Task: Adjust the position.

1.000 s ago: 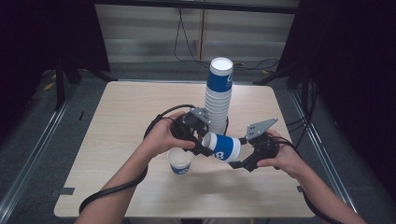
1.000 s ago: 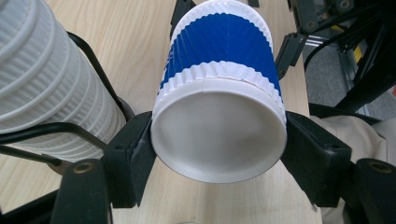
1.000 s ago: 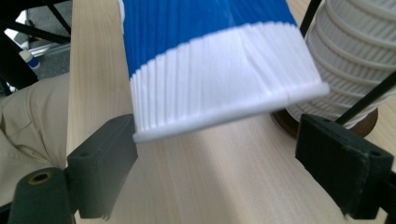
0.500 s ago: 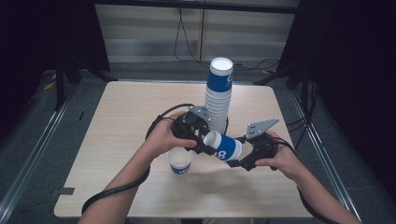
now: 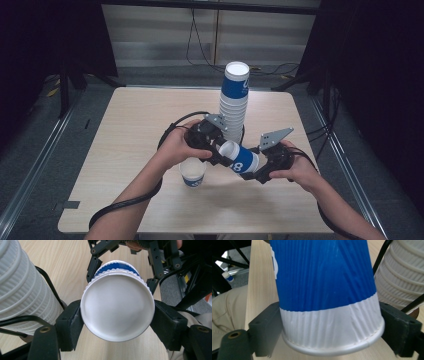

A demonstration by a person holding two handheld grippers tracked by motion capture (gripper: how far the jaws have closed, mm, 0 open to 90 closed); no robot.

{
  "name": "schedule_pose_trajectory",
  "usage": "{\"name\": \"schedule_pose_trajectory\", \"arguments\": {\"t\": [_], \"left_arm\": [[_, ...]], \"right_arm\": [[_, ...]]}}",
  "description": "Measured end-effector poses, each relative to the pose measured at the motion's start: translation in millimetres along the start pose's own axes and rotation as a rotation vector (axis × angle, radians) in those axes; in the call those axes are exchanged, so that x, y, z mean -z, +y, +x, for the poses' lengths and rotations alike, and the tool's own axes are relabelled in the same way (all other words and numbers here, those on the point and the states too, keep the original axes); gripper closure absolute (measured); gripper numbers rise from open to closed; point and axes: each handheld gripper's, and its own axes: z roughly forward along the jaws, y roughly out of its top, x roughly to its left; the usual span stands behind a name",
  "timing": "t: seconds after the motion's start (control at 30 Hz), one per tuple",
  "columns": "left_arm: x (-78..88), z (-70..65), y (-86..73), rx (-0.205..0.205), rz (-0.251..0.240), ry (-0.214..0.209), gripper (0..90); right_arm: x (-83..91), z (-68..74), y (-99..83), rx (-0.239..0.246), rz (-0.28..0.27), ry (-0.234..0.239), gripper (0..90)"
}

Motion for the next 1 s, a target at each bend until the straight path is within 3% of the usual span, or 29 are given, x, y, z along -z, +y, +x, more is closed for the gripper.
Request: {"name": "schedule_pose_trajectory", "arguments": {"t": [0.2, 0.23, 0.3, 0.43, 0.5, 0.6, 0.77, 0.8, 0.9, 1.0], "left_arm": [[-1.8, 1.7, -2.7, -0.010, 0.003, 0.001, 30.1], [-1.7, 1.6, -2.7, -0.032, 0.003, 0.008, 30.1], [-2.4, 0.4, -2.3, -0.042, 0.031, 0.007, 30.1], [-5.8, -4.2, 0.3, -0.094, 0.071, 0.066, 26.6], [-7.2, -6.4, 2.5, -0.113, 0.116, 0.079, 20.6], [-10.2, -9.4, 5.2, -0.137, 0.171, 0.099, 20.4], [-17.2, -14.1, 11.7, -0.172, 0.254, 0.130, 20.1], [-18.3, -13.8, 13.8, -0.197, 0.276, 0.129, 19.5], [-23.8, -16.4, 17.7, -0.183, 0.302, 0.125, 19.7], [-29.9, -17.6, 22.0, -0.199, 0.331, 0.134, 19.9]], "right_arm": [[2.6, -0.4, 4.4, 0.035, 0.043, -0.021, 18.7], [3.4, -0.2, 5.6, 0.034, 0.055, -0.029, 19.6], [4.5, -0.4, 7.7, 0.044, 0.072, -0.020, 20.6], [4.8, -0.3, 10.0, 0.056, 0.117, -0.030, 21.4], [5.1, -0.7, 10.4, 0.059, 0.134, -0.034, 21.5], [6.3, -1.4, 11.4, 0.062, 0.145, -0.038, 21.6], [6.0, -0.9, 12.9, 0.083, 0.213, -0.054, 21.4], [5.9, -0.6, 13.4, 0.090, 0.220, -0.061, 21.5], [6.2, -0.9, 16.0, 0.100, 0.239, -0.071, 21.4], [6.1, -0.9, 17.8, 0.114, 0.261, -0.072, 21.3]]}}
